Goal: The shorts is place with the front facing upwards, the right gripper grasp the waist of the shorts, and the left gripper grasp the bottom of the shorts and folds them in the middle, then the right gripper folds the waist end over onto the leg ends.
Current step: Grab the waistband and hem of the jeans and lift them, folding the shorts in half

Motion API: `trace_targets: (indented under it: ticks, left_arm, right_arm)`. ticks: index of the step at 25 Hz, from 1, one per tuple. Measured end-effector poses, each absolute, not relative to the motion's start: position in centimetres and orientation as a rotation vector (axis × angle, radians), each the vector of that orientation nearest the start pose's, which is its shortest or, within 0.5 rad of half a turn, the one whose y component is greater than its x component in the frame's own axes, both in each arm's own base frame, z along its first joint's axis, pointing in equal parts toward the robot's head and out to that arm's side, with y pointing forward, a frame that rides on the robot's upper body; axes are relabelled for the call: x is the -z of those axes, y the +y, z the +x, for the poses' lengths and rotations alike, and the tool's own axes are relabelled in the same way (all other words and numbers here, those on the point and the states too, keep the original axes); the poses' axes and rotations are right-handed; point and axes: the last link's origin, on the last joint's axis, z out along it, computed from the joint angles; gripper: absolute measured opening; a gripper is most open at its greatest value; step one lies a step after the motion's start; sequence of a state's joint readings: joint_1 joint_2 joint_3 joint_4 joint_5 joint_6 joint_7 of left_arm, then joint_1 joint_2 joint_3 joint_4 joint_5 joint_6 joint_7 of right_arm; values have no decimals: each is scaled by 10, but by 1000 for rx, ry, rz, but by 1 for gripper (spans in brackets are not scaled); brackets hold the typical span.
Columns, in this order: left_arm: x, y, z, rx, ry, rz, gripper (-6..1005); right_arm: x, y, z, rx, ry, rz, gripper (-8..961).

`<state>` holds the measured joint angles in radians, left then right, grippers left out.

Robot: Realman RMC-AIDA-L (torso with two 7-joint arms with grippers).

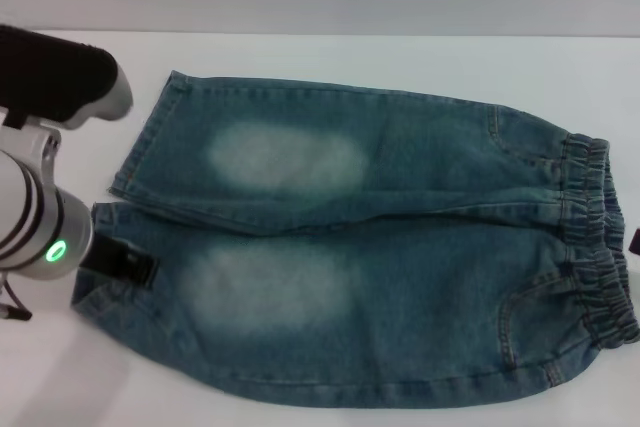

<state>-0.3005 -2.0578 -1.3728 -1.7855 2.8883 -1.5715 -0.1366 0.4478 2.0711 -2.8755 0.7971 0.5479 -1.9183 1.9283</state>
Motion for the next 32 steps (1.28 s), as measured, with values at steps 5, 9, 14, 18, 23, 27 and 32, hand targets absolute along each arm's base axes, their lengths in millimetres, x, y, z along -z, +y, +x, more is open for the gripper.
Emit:
trace_targets:
  ticks: [5,9,14,18,23,27,32]
  left_arm:
    - [-10,298,-190,-442,-1230,-2040,17]
    - [-8,298,-188,-434,-1216,-2053,17]
    - [-6,298,-186,-430,-1228,-2052,17]
    - [-4,298,-187,-441,-1241,-2047,18]
    - [-2,298,-188,-460,-1254,-2042,18]
    - [-4,298,-192,-477,-1273,-2028,18]
    - [-3,299,-195,-482,-1281,-2021,18]
  right_arm:
    - [-74,230,352,-1070,1727,-2021,2]
    - [-77,218,364,-999,1728,-1982,2]
    - [-77,198,383,-896,1693,-1927,3]
    - [-77,196,386,-887,1667,-1917,3]
    - [-73,201,382,-901,1658,-1945,183]
    - [-64,203,377,-956,1600,-1996,329]
    - [-63,198,378,-1086,1606,-1894,506]
